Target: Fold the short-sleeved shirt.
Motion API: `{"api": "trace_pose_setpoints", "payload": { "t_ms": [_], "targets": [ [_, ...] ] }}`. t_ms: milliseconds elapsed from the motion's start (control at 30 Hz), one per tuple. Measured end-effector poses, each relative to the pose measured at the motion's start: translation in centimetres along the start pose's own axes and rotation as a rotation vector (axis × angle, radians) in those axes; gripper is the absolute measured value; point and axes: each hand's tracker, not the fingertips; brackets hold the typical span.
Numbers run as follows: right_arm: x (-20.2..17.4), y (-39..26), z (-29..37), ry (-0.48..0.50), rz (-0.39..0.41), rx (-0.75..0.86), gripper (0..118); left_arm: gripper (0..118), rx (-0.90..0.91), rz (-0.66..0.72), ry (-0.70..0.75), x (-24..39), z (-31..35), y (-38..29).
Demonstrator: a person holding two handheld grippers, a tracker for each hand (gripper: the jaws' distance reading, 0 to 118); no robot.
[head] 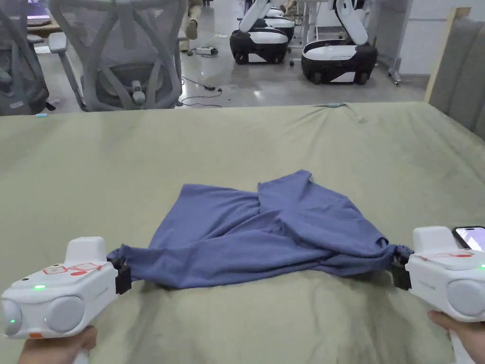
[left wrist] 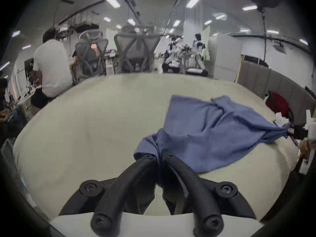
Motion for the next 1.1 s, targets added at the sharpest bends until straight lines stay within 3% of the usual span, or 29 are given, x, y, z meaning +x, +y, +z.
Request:
{"api": "trace_pose_setpoints", "payload": {
  "t_ms": [100, 233, 300, 333, 367, 400, 433, 533, 633, 667, 700, 733, 767, 800, 1000, 1033, 1067, 1100],
  "targets": [
    [-0.7, -1.1, -1.7, -0.01, -0.003, -0.041, 10, 4, -0.033, -0.063, 0.061, 0.9, -1.2, -0.8],
    [-1.0, -1.8, -2.9, -0.03, 0.008, -0.071, 10, 4, -0.049, -0.01, 0.039, 0.3, -2.2, -1.0],
    [-0.8, -2.0, -2.9, -0.022, -0.008, -0.066, 17, 12, -0.053, -0.024, 0.066, 0.1, -2.1, -1.2],
    [-0.7, -1.9, -2.6, -0.019, -0.026, -0.052, 35, 28, -0.048, -0.022, 0.065, -0.2, -2.0, -1.1],
    [-0.5, -1.6, -1.5, -0.013, -0.034, -0.036, 76, 70, -0.048, -0.01, 0.068, -0.4, -1.6, -0.9],
    [-0.5, -1.4, -0.9, -0.018, -0.037, -0.017, 105, 98, -0.048, 0.015, 0.065, -0.6, -1.2, -0.5],
    [-0.6, -1.1, -0.2, -0.032, -0.031, 0.002, 118, 118, -0.04, 0.022, 0.049, -0.5, -0.4, -0.3],
    [-1.2, -0.1, 2.1, -0.032, -0.019, 0.112, 114, 112, 0.084, 0.011, 0.072, -0.3, 1.6, 0.8],
    [-2.6, 1.1, 3.0, -0.011, -0.029, 0.104, 113, 112, 0.086, -0.023, 0.068, 0.7, 2.8, 1.6],
    [-3.1, 1.4, 3.6, -0.001, -0.032, 0.133, 102, 107, 0.095, -0.035, 0.078, 0.9, 3.1, 1.8],
    [-3.5, 1.6, 4.2, 0.004, -0.03, 0.171, 86, 92, 0.117, -0.032, 0.085, 1.3, 3.7, 1.8],
    [-3.9, 1.8, 4.6, 0.004, -0.028, 0.185, 63, 68, 0.13, -0.029, 0.089, 1.3, 4.0, 1.8],
    [-4.5, 2.1, 4.6, -0.001, -0.026, 0.185, 23, 23, 0.131, -0.029, 0.091, 1.3, 4.0, 1.8],
    [-4.7, 2.2, 4.8, 0.0, -0.025, 0.185, 3, 0, 0.128, -0.028, 0.093, 1.2, 3.9, 1.7],
    [-5.4, 2.2, 5.6, 0.058, -0.017, 0.183, 0, 2, 0.08, 0.01, 0.087, 0.0, 3.4, 1.2],
    [-5.4, 2.1, 4.8, 0.058, -0.009, 0.182, 0, 22, 0.075, 0.009, 0.101, -0.2, 2.9, 1.1],
    [-5.4, 2.1, 4.7, 0.057, -0.005, 0.179, 0, 68, 0.067, 0.008, 0.121, -0.4, 2.1, 1.0],
    [-5.4, 2.1, 4.7, 0.058, -0.003, 0.175, 0, 97, 0.051, 0.009, 0.131, -0.8, 1.2, 1.1]
  ]
}}
